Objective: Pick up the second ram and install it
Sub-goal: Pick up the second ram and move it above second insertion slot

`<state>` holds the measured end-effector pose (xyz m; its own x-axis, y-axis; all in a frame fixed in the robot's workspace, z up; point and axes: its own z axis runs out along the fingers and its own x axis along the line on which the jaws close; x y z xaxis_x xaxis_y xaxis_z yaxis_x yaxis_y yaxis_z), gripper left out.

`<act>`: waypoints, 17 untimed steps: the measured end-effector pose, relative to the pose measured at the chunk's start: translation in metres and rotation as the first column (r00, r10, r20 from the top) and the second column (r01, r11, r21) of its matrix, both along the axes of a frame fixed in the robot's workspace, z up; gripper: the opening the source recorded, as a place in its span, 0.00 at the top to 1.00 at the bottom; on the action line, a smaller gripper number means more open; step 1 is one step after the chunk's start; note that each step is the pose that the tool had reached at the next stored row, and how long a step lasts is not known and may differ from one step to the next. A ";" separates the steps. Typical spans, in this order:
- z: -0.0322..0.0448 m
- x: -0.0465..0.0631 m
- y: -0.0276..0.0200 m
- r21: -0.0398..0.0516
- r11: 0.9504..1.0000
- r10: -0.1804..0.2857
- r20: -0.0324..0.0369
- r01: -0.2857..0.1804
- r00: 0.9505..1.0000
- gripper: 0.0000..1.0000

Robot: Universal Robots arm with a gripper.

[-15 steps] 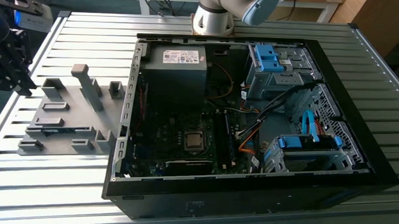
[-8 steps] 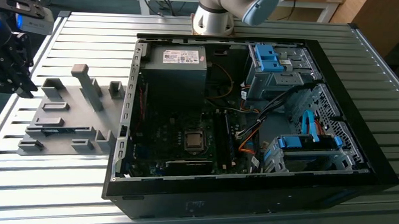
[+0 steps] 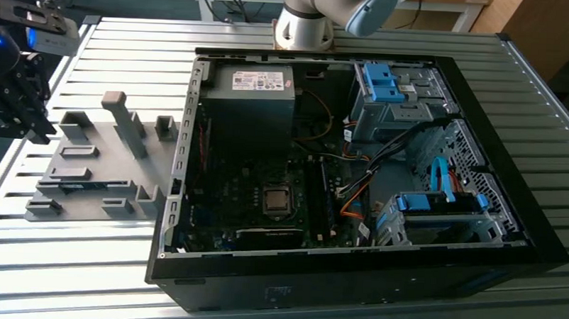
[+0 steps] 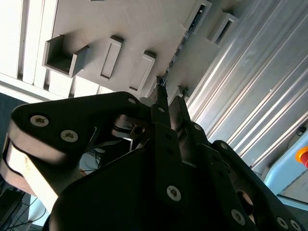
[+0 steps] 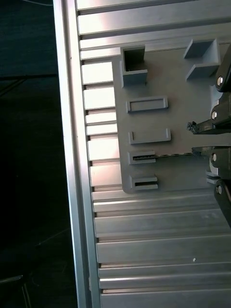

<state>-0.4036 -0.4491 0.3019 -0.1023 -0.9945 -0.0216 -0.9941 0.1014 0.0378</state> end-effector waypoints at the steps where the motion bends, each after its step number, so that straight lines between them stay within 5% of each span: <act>1: -0.0005 0.000 0.0000 0.000 1.000 0.000 0.000 0.000 1.000 0.75; 17: -0.0052 0.000 -0.0001 0.000 1.000 0.001 0.000 -0.001 1.000 0.68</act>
<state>-0.4036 -0.4492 0.2966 -0.1013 -0.9946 -0.0214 -0.9942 0.1005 0.0381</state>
